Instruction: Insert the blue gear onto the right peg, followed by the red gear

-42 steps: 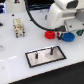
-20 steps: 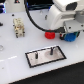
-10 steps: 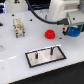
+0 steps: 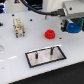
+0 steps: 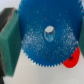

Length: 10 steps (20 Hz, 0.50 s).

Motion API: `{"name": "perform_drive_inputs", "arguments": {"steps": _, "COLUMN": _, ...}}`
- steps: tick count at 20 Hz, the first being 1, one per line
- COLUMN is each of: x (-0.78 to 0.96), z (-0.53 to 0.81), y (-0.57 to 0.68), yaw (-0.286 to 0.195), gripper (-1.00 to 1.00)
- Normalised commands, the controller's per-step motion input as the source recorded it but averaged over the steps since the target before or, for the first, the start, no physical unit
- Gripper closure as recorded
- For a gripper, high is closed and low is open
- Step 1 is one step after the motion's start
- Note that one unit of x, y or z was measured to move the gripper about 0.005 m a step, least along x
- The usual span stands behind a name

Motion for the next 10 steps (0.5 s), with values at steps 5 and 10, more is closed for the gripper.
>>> {"name": "perform_drive_inputs", "arguments": {"steps": 5, "x": 0.54, "z": 0.18, "y": -0.48, "yaw": 0.0, "gripper": 1.0}}
{"name": "perform_drive_inputs", "arguments": {"steps": 10, "x": 0.46, "z": 0.04, "y": -0.42, "yaw": 0.0, "gripper": 1.0}}
